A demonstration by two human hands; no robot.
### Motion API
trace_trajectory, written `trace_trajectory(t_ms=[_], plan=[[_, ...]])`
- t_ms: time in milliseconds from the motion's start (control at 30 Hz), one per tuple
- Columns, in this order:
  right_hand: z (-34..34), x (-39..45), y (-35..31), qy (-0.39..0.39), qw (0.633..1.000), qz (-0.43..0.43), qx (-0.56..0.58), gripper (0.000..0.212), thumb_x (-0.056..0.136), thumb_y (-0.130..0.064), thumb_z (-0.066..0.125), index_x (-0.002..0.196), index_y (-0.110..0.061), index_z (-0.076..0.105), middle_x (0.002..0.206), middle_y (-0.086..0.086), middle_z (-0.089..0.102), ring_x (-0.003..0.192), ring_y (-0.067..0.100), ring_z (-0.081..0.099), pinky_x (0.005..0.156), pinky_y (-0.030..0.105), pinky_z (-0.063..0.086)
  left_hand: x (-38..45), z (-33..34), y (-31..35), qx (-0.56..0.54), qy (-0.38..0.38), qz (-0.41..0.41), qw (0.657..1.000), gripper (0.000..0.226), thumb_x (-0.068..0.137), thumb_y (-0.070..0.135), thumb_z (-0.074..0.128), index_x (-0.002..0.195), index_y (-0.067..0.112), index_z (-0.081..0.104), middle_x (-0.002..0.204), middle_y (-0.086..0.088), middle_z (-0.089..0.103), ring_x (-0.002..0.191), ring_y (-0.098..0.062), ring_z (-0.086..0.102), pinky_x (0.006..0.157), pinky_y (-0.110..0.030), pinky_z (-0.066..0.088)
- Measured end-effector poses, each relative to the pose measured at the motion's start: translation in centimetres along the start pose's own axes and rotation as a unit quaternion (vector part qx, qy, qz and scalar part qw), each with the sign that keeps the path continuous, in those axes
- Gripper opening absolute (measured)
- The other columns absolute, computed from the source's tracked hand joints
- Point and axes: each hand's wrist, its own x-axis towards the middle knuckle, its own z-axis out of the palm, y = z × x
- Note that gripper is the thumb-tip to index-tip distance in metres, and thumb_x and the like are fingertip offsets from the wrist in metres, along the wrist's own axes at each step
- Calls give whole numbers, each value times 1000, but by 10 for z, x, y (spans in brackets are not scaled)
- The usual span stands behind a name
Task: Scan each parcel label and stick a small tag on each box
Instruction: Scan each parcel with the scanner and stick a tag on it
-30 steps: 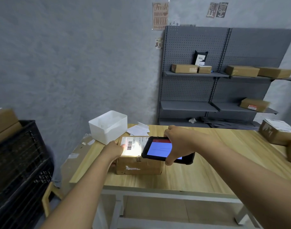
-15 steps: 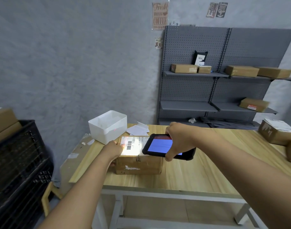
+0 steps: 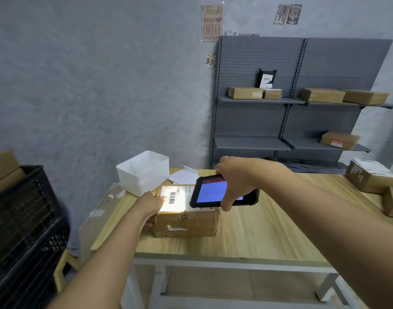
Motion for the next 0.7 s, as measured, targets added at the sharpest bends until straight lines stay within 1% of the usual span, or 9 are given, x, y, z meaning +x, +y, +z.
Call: trace_trajectory(t_ms=[100, 167, 200, 267, 333, 400, 533, 633, 700], plan=[[-17, 3, -8, -15, 999, 4, -43, 56, 55, -55, 79, 88, -16, 56, 91, -5, 44, 71, 18, 56, 57, 31, 47, 1, 1, -1, -28, -6, 3, 1000, 32, 98, 36, 46, 118, 12, 49, 89, -4, 59, 75, -22, 59, 52, -28, 50], [-26, 6, -14, -23, 998, 6, -54, 50, 55, -54, 79, 78, -17, 54, 90, -3, 49, 64, 19, 55, 54, 29, 44, 1, 1, -1, -37, -6, 10, 999, 25, 98, 36, 46, 109, 14, 51, 86, -2, 58, 73, -21, 59, 52, -28, 50], [-30, 7, -16, -26, 998, 5, -55, 49, 55, -53, 79, 74, -17, 53, 87, -2, 51, 60, 19, 53, 54, 27, 42, 1, 1, -2, -36, -4, 12, 999, 23, 98, 36, 46, 107, 16, 50, 85, -1, 58, 73, -20, 59, 52, -27, 50], [-37, 8, -19, -26, 998, 3, -58, 48, 55, -53, 80, 68, -17, 51, 75, -2, 50, 55, 19, 50, 54, 27, 41, 0, 1, -3, -29, -1, 17, 999, 22, 99, 36, 45, 107, 17, 49, 85, 0, 58, 74, -20, 59, 52, -27, 50], [-41, 9, -22, -19, 998, 1, -61, 47, 56, -51, 80, 65, -17, 50, 73, -2, 48, 53, 19, 48, 54, 27, 41, 0, 0, -3, -24, -3, 21, 999, 23, 99, 36, 44, 108, 16, 49, 88, -3, 59, 77, -22, 61, 55, -29, 53], [-40, 11, -22, -18, 998, 1, -64, 46, 57, -52, 79, 67, -17, 50, 81, -1, 51, 55, 19, 49, 54, 27, 41, 0, 0, -3, -26, -5, 22, 999, 22, 99, 36, 44, 108, 17, 49, 92, -5, 60, 81, -24, 61, 57, -30, 54], [-23, 14, -7, -25, 999, 13, -45, 53, 53, -60, 77, 77, -19, 53, 87, -2, 51, 64, 18, 55, 54, 28, 44, -1, 2, -3, -36, -6, 18, 999, 21, 99, 37, 44, 108, 18, 47, 88, 2, 57, 77, -19, 58, 55, -28, 51], [8, 19, 19, 2, 998, 58, 27, 67, 51, -65, 76, 94, -18, 56, 94, -3, 45, 77, 19, 57, 61, 31, 48, -2, 1, -3, -33, -7, 10, 999, 25, 98, 38, 45, 112, 17, 48, 95, -1, 59, 79, -19, 58, 55, -28, 51], [38, 21, 39, 21, 988, 111, 104, 68, 52, -64, 76, 98, -20, 51, 95, -3, 41, 79, 17, 55, 63, 30, 49, -3, 1, -3, -31, -9, 5, 999, 29, 98, 39, 46, 115, 16, 48, 102, -3, 59, 79, -18, 57, 54, -29, 50]])
